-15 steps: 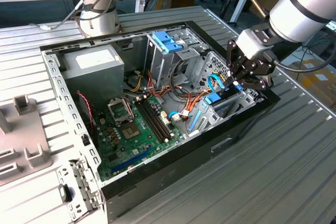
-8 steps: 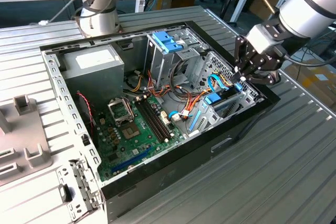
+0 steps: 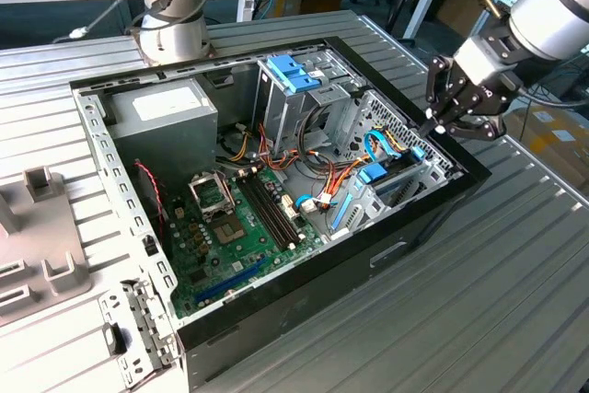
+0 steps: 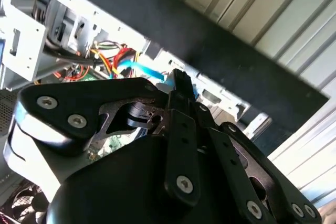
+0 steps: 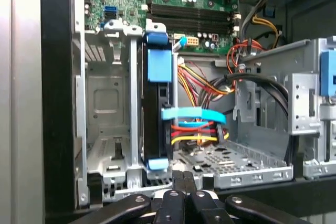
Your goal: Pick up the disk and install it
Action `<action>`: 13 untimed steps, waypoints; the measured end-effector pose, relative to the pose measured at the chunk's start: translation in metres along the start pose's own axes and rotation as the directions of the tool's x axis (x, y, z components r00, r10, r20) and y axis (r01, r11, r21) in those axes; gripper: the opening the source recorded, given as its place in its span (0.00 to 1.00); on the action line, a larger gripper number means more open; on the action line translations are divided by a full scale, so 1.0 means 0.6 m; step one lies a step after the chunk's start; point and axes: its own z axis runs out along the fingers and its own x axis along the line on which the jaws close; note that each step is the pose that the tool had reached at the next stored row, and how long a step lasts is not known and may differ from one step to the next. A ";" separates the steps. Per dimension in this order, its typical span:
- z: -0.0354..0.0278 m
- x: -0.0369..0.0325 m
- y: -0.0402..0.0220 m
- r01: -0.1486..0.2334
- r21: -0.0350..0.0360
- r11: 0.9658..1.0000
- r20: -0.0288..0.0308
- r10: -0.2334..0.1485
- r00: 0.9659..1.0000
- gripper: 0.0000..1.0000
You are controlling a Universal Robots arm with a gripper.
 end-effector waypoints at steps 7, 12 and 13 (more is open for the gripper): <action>-0.005 -0.001 -0.041 -0.001 -0.005 1.000 0.014 0.001 1.000 0.11; -0.010 -0.002 -0.066 -0.002 -0.009 1.000 0.023 0.002 1.000 0.11; -0.012 -0.002 -0.066 -0.002 -0.009 1.000 0.023 0.002 1.000 0.11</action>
